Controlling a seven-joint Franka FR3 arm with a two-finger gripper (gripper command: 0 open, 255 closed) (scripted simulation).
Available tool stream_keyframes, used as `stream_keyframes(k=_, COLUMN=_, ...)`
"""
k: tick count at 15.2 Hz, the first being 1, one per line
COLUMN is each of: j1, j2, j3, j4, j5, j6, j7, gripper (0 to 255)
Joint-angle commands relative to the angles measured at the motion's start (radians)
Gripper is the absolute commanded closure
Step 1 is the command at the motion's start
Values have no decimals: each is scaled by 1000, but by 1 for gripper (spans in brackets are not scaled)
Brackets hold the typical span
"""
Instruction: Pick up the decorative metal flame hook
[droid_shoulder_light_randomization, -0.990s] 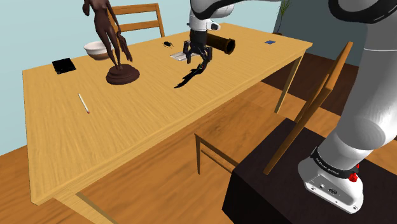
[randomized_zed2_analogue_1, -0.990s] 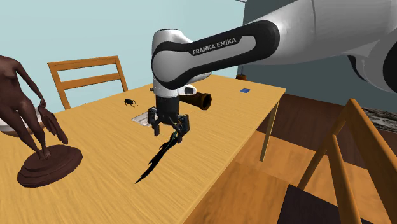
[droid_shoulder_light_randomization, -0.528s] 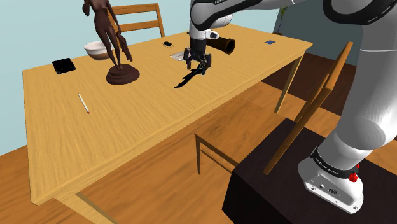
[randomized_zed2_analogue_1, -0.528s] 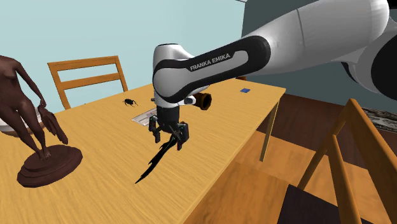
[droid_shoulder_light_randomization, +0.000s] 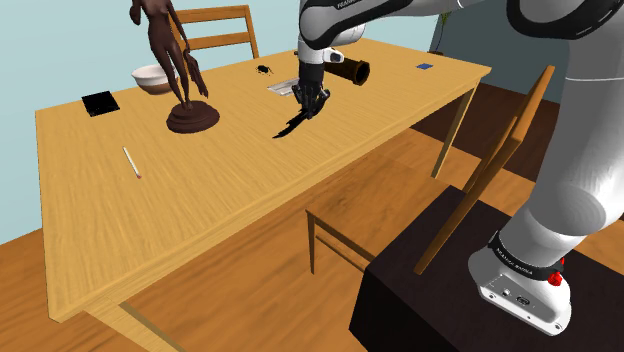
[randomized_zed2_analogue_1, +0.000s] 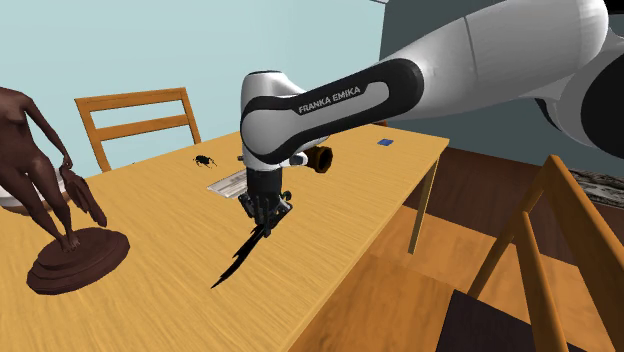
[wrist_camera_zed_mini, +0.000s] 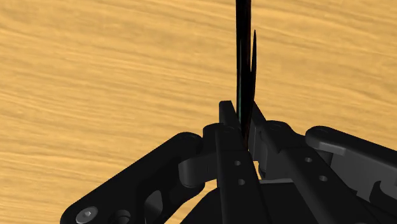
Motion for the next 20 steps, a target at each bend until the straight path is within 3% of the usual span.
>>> stream_keyframes(k=1, j1=0, j2=0, j3=0, j4=0, j5=0, j6=0, j7=0, gripper=255)
stream_keyframes(k=20, j1=2, j2=-32, j3=5, j4=160, j5=6, j6=-190, j7=11, gripper=255)
